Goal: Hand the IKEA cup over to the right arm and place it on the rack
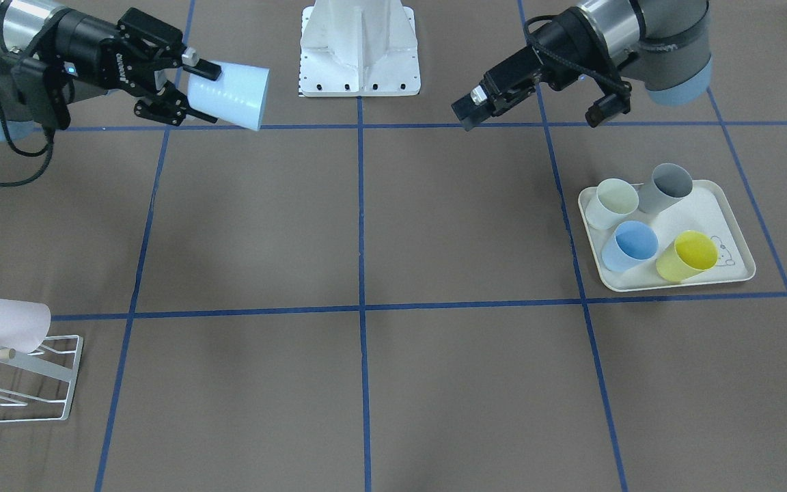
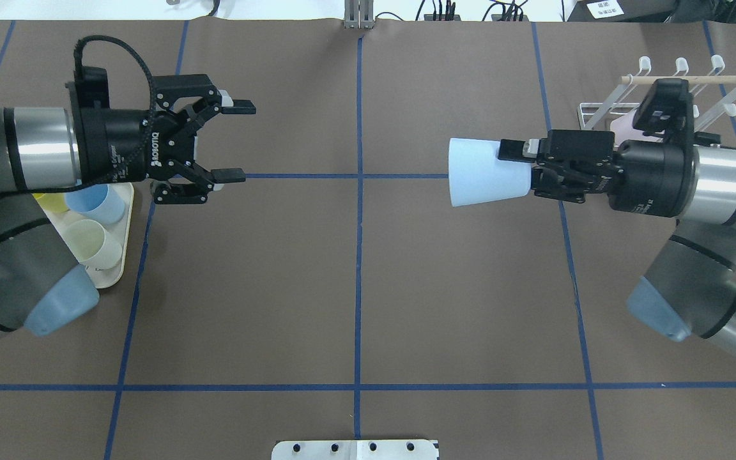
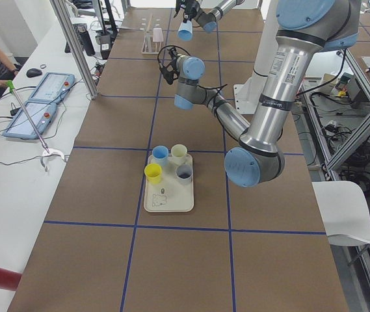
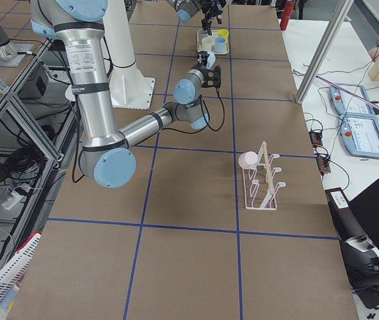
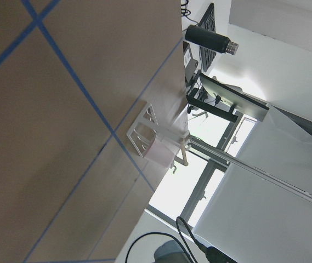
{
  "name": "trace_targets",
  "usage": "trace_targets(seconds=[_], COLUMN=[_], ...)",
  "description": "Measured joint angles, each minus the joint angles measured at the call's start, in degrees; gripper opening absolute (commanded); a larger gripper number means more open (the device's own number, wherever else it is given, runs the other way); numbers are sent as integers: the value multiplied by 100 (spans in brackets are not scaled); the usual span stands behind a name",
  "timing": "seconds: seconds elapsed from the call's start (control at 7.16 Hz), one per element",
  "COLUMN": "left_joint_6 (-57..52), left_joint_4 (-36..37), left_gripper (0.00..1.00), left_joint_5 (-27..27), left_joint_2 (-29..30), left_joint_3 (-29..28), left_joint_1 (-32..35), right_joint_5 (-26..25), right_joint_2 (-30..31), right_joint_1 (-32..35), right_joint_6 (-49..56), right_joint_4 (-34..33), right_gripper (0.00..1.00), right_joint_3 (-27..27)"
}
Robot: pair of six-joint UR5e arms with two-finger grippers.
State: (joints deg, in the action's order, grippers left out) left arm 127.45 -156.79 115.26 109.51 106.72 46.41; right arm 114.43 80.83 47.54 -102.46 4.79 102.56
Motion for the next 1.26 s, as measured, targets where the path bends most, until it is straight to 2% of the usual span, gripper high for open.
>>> trace_targets(seconds=[0.28,0.56,0.84,1.26], left_joint_6=[-1072,-2467,-3501,-4875], left_joint_4=[1059,2194,3066,4062], left_gripper=[100,100,100,100], left_joint_5=[377,677,714,684], left_joint_2=[-7,-8,-37,-92], left_joint_3=[8,48,68,95], left_joint_1=[587,1053,1304,1639], right_joint_5=[1174,2320,2699,2678], right_joint_2=[155,194,322,429], right_joint_1=[1255,2417,3016,3576], right_joint_6=[879,2411,3721,6470], right_joint_4=[-1104,-2434,-3620,-5863], right_gripper=[28,28,27,27], right_joint_3=[35,60,69,88])
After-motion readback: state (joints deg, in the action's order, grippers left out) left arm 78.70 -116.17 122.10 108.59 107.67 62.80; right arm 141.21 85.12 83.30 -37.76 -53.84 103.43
